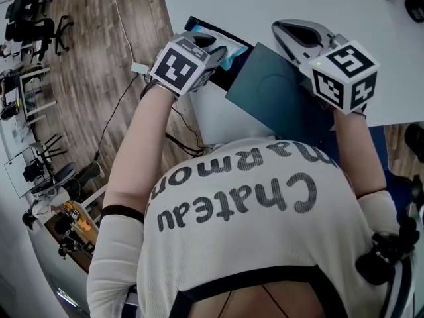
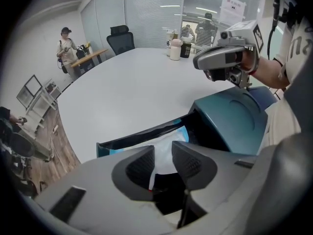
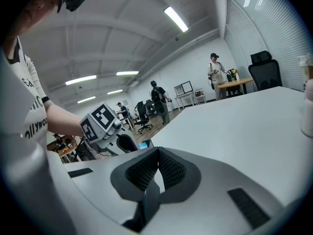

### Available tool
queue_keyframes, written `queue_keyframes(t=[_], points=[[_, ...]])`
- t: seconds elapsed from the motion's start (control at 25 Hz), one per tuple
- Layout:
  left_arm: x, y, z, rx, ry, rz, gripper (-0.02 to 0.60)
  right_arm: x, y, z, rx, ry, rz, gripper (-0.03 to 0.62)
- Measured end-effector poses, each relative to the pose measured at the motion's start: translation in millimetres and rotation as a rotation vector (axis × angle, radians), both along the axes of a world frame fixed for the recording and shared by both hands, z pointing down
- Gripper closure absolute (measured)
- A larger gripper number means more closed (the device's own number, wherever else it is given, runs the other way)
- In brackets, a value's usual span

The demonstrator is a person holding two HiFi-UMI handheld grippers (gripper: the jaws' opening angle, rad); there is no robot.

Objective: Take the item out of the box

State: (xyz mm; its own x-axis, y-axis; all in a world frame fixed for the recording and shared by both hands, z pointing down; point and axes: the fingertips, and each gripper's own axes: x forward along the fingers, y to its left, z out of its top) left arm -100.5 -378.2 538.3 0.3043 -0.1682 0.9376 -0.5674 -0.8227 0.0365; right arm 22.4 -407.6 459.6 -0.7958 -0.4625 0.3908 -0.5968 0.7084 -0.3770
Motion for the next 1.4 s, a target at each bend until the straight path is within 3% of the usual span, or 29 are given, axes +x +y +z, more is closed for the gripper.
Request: queue_keyframes(t=[0.56,1.24,1.4], points=[[4.5,7.4,3.9,0.020,-0.013,0.017,0.514,7.0,7.4,4.6,-0.010,-0.023,0.034,0.595],[-2.7,7.7,-3.4,0.196,0.073,-0.059,0.557,5.1,18.4,-7.6,0.041,-0.007,0.046,0.595],[-0.6,-2.0,-27.4,0.280,0.137,-0.098,0.560,8.6,25.1,-26.2,0.086,0.022,0.053,0.595]])
